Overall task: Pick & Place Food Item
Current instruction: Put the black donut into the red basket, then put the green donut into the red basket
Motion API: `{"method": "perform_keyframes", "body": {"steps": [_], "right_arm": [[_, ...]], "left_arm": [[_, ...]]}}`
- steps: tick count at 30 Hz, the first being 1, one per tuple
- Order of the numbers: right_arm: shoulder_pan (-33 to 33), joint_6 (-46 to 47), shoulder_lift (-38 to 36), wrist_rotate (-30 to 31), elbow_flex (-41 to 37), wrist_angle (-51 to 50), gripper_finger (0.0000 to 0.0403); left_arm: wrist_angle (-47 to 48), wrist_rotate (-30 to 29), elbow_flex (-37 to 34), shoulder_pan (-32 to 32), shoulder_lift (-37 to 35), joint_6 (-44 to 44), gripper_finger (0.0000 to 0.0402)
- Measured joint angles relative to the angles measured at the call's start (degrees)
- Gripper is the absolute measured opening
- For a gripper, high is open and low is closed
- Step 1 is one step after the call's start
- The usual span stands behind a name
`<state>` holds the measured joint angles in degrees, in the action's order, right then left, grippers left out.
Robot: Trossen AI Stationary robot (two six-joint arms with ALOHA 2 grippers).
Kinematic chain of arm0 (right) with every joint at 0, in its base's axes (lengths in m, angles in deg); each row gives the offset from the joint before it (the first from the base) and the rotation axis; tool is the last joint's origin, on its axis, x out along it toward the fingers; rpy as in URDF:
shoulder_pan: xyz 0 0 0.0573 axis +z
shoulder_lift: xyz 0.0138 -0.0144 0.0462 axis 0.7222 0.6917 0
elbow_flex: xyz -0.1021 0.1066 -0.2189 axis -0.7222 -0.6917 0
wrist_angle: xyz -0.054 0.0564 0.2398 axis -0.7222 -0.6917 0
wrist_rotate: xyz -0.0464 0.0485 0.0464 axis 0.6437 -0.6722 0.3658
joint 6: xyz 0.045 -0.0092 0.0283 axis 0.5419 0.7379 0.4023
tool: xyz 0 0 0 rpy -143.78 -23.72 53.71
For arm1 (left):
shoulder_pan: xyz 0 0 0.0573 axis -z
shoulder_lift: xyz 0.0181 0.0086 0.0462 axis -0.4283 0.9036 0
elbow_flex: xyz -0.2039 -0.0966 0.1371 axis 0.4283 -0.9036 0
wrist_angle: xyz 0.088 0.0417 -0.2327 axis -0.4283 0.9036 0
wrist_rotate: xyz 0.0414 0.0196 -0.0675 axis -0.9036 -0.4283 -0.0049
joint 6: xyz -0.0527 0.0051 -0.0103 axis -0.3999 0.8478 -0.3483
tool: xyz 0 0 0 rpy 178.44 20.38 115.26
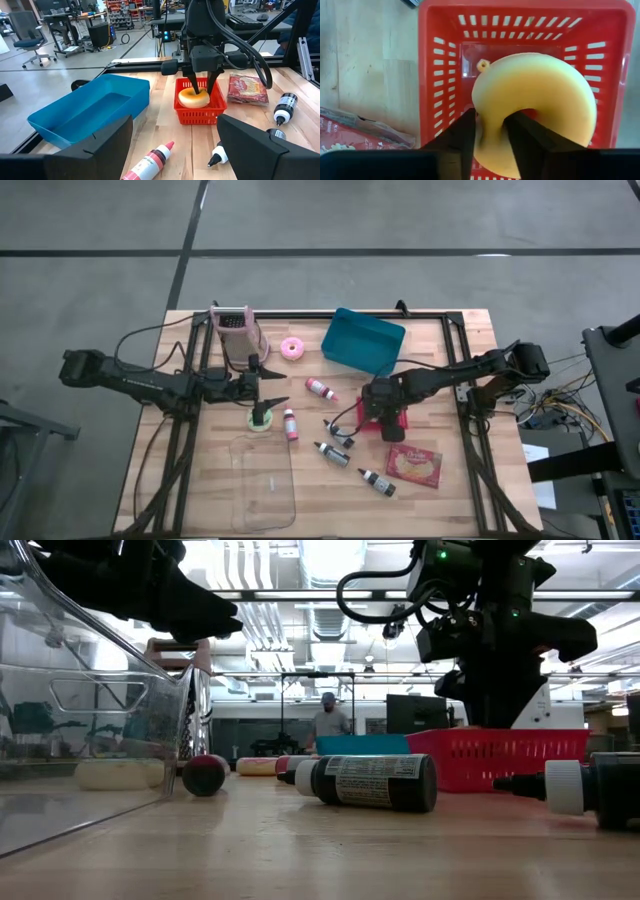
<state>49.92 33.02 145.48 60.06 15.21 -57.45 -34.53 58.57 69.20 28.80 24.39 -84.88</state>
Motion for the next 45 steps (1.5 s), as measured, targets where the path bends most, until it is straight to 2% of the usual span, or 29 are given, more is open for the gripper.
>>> {"method": "perform_keyframes", "body": {"steps": [6,12,16,23,30,37,45], "right_arm": [[-0.05,-0.76,0.0,1.34,0.27,-0.07,0.0167],[-0.09,-0.94,0.0,1.47,0.84,-0.59,0.0197],[-0.07,-0.49,0.0,2.71,2.3,-1.98,0.02],[-0.09,-0.42,-0.15,11.94,6.65,-2.15,0.0192],[1.03,-2.79,-2.83,12.16,9.05,10.05,0.0191],[2.78,-5.85,-9.33,12.03,5.05,25.6,0.019],[7.23,-8.15,-15.82,11.88,-2.1,39.8,0.019]], "left_arm": [[-0.01,-0.04,0.0,0.02,0.0,0.0,0.0292],[0.0,-0.07,0.0,0.02,0.0,0.01,0.0292],[0.01,-0.04,0.0,0.02,0.0,0.0,0.0292],[1.79,-0.57,-0.02,0.04,0.0,-0.7,0.0292],[6.08,-3.89,0.01,0.04,-0.57,-3.39,0.0292],[23.5,-6.96,5.86,0.03,-1.5,-9.24,0.0292],[43.54,-7.21,15.13,0.0,-0.7,-14.51,0.0292]]}}
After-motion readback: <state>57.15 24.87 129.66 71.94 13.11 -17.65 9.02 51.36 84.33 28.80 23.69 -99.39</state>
